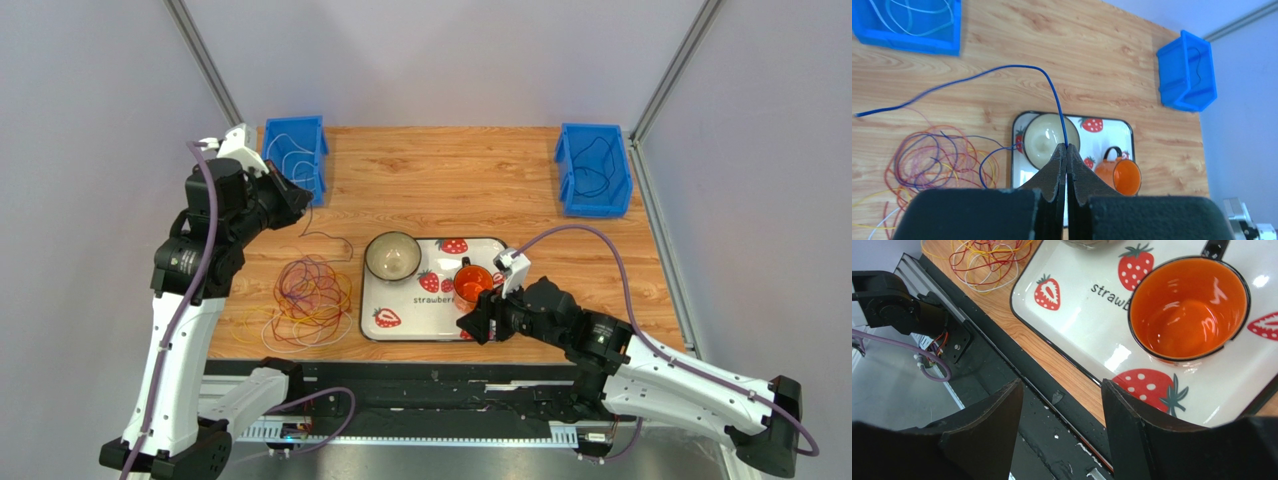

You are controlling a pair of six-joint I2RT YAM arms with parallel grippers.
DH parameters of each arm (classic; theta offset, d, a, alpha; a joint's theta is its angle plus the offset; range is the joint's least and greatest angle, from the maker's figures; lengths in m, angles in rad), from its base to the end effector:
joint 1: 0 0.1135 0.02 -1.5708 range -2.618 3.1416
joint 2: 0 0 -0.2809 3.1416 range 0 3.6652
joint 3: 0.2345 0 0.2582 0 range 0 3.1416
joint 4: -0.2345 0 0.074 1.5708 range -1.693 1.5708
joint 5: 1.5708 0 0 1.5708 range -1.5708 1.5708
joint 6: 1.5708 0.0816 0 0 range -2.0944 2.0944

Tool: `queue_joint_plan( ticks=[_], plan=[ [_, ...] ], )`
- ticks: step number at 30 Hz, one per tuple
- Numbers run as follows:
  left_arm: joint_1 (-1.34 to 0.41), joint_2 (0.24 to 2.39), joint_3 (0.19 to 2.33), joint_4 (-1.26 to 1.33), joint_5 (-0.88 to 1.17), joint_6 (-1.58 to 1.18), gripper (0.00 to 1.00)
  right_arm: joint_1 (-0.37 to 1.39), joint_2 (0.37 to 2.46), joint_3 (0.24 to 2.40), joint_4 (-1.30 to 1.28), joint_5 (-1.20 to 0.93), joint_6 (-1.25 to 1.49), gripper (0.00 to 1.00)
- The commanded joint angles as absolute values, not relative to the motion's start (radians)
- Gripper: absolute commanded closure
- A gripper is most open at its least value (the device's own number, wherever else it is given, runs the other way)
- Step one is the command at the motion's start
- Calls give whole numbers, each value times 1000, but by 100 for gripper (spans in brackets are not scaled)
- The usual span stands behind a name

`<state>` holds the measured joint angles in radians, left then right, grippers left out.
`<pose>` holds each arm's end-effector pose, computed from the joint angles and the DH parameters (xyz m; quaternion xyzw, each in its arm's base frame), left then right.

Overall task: Untangle the cables
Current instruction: Pick up the cable from the cable.

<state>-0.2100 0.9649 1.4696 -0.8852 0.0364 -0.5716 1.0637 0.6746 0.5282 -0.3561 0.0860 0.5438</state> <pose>0.1904 -0.0436 0.4606 -0.1388 0.8163 -0.2275 0.5125 0.1003 0.1661 0.2369 -0.1999 0.8366 0.3405 0.3796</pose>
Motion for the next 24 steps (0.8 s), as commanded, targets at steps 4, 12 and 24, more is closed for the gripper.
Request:
queue_joint_plan(
  ticks=[4,12,24],
  plan=[
    [-213,930,1462,-764,210,-574,100,1063,854,773,-213,-38,396,37],
    [-213,925,1444,-772,247,-557,100,1063,1268,1139,-184,-74,209,37],
    [-213,907,1447,-785,265,-549,100,1052,1663,1516,-134,-143,115,39]
  ],
)
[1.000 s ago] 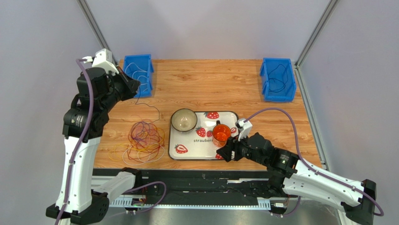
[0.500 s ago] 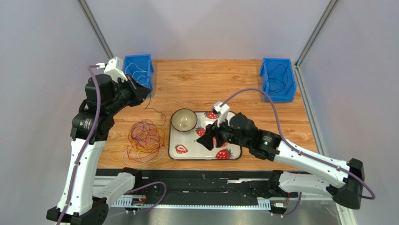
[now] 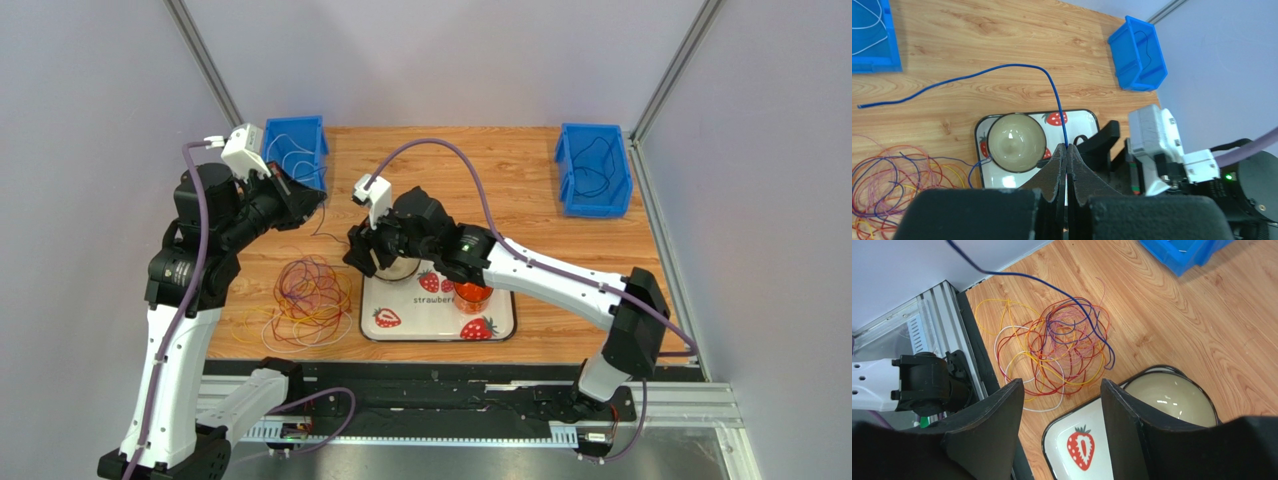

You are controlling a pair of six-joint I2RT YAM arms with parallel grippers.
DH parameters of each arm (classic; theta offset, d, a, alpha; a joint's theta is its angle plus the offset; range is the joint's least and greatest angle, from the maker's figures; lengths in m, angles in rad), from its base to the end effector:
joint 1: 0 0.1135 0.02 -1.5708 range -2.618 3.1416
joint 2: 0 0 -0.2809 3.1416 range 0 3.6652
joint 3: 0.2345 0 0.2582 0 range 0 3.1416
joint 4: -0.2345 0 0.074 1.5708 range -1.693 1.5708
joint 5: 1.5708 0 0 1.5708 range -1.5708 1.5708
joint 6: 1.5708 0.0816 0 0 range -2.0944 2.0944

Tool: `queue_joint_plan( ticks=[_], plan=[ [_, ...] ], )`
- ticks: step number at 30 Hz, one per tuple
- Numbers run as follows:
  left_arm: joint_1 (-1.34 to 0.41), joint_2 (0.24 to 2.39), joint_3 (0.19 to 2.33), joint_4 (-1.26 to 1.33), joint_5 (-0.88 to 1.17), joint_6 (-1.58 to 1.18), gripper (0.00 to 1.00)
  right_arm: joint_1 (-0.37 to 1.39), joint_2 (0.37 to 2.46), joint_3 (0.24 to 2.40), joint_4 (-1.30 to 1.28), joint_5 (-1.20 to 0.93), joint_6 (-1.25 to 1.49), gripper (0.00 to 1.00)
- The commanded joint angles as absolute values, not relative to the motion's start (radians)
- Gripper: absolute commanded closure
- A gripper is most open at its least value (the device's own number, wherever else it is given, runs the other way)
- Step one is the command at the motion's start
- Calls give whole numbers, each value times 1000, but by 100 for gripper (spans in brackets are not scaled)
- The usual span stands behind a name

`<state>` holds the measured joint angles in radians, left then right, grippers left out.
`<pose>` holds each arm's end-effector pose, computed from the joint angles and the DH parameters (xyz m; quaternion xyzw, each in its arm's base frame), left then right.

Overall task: Untangle the cables
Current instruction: Pick up the cable from the cable.

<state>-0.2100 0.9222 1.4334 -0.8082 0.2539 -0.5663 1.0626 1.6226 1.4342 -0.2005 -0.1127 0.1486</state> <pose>0.1779 -0.0589 0.4678 -0.0672 0.7982 -0.3175 0.5075 0.2041 0.3853 0.3471 -0.3940 0.7302 0.3551 0.4307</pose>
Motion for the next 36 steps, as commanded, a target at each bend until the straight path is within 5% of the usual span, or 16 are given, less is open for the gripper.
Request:
queue_joint_plan(
  ticks=[1,15,36],
  plan=[
    [-212,904,1448,-787,268,-551,100,1040,1672,1520,-102,-155,121,39],
    [-192,884,1445,-801,302,-549,100,936,1816,1539,166,-452,319,42],
    [-138,905,1468,-792,380,-577,100,933,1917,1597,189,-546,330,46]
  ],
)
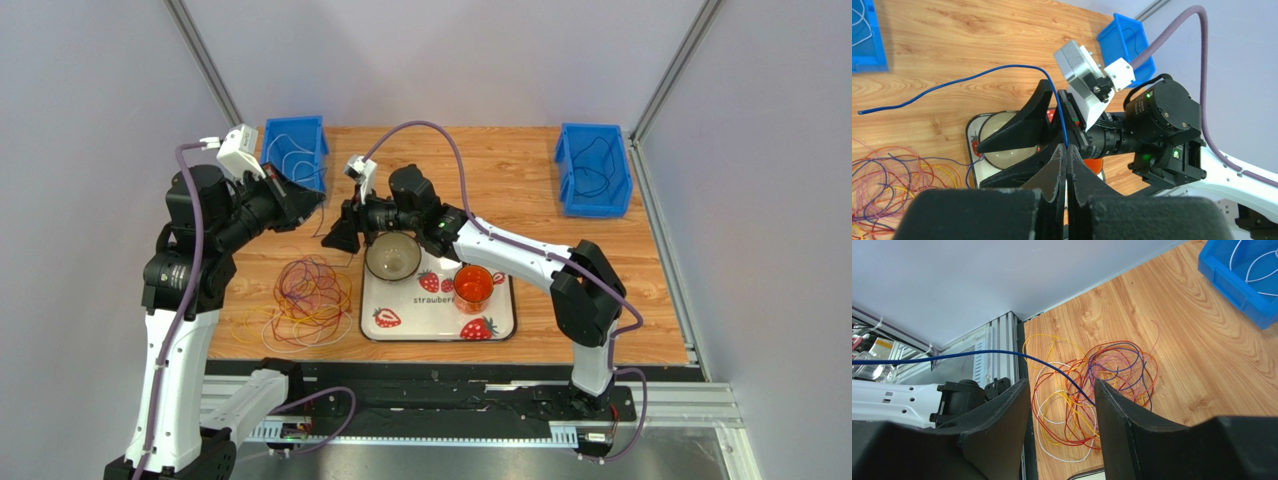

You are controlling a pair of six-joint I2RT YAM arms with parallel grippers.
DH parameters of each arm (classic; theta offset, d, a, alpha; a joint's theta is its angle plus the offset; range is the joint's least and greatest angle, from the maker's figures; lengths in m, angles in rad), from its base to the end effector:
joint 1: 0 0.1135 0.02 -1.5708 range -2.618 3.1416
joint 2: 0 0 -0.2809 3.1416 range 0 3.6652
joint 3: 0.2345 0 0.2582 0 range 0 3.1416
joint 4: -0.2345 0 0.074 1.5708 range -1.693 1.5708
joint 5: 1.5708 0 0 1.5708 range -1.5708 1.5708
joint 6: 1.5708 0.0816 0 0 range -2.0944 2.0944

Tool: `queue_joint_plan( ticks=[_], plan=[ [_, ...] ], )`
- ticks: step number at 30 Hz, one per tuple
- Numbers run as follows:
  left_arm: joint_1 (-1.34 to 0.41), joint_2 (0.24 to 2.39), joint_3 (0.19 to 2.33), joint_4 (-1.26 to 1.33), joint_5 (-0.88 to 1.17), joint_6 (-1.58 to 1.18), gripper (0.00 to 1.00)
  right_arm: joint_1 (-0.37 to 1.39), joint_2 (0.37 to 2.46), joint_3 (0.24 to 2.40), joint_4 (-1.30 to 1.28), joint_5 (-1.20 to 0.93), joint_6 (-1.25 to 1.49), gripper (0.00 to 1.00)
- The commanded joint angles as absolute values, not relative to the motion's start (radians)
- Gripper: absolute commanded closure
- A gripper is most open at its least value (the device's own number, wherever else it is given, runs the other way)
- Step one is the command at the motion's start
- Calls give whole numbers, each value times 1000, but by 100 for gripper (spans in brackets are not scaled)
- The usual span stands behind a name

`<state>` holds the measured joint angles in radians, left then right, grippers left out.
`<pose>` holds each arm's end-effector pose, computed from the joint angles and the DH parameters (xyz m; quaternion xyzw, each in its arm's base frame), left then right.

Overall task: Untangle the cables
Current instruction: Pick up the cable from the cable.

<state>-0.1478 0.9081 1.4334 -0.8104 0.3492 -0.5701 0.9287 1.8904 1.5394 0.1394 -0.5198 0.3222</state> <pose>0.1729 -0.0540 0.4704 -0.0634 0.7925 -0.3376 0.5039 0.2708 0.4297 0.3197 -0.3786 0.6692 0.5176 0.3754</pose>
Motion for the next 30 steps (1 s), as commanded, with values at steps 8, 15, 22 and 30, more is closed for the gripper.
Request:
queue_joint_plan(
  ticks=[8,15,22,30],
  plan=[
    [-129,910,1473,-792,399,-581,100,933,1944,1631,186,-558,339,58],
    [-123,902,1471,-798,403,-581,100,934,1948,1641,187,-548,367,93],
    [-117,874,1486,-834,374,-574,100,931,1931,1669,181,-526,400,100],
    [-117,778,1467,-880,266,-580,100,842,1853,1671,210,-437,561,100]
  ],
)
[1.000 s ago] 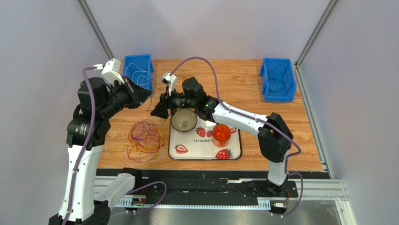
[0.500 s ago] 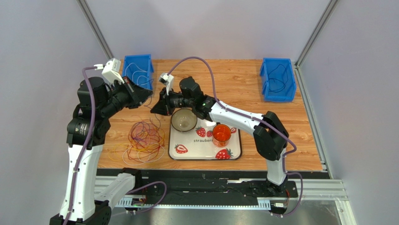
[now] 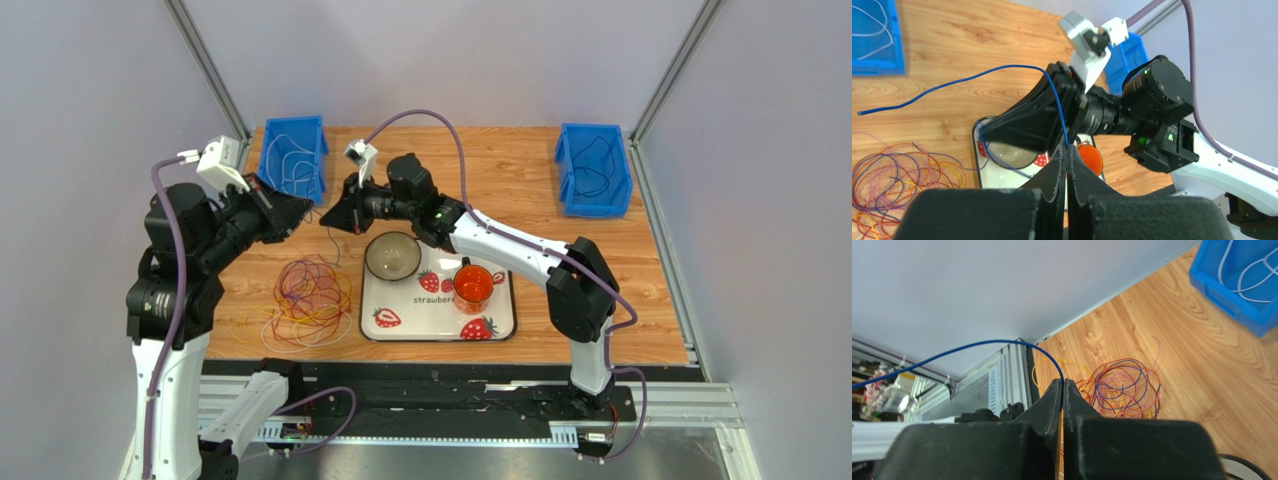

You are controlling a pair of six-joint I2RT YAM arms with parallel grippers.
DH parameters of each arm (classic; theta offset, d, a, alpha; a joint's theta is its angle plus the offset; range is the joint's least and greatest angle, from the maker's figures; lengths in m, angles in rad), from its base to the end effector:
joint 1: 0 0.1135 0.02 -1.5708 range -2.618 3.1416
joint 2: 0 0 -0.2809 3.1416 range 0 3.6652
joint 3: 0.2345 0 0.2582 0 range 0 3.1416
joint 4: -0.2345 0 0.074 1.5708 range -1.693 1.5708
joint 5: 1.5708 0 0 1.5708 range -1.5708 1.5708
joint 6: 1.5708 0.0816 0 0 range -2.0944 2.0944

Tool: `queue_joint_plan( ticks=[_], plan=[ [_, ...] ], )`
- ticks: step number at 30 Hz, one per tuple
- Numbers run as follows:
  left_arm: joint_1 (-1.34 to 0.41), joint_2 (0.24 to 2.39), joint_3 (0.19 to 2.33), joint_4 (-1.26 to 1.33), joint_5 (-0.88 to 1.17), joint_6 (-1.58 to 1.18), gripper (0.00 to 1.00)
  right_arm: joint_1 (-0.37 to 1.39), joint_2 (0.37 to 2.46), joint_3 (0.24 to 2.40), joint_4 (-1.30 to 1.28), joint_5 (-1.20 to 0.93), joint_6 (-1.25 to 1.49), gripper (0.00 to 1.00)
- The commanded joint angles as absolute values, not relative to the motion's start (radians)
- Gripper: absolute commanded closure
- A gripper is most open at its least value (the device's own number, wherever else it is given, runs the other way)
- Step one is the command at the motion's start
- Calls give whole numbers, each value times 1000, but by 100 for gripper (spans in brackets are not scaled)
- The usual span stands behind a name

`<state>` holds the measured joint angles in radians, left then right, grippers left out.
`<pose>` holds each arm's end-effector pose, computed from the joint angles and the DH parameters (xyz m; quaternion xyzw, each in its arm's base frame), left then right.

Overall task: Untangle the cables
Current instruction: Pick up the cable from the cable.

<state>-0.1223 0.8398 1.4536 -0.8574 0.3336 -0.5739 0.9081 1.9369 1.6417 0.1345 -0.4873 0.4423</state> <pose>0.1455 -0.0448 0.4799 -0.0742 0.7800 -0.3301 0.5264 0.2913 0.4354 0.3367 -0.3227 0.6830 0.5365 0.3761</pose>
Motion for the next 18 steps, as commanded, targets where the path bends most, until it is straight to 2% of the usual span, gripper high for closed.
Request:
queue_joint_plan(
  ticks=[1,6,12,18],
  plan=[
    [-117,767,1459,-887,230,-581,100,830,1823,1660,227,-436,583,100],
    [-118,694,1378,-897,141,-630,100,756,1715,1580,343,-436,715,100],
    [-117,660,1220,-867,101,-727,100,710,1591,1505,368,-425,773,100],
    [-117,682,1011,-666,271,-850,100,661,1500,1436,446,-436,860,100]
  ],
)
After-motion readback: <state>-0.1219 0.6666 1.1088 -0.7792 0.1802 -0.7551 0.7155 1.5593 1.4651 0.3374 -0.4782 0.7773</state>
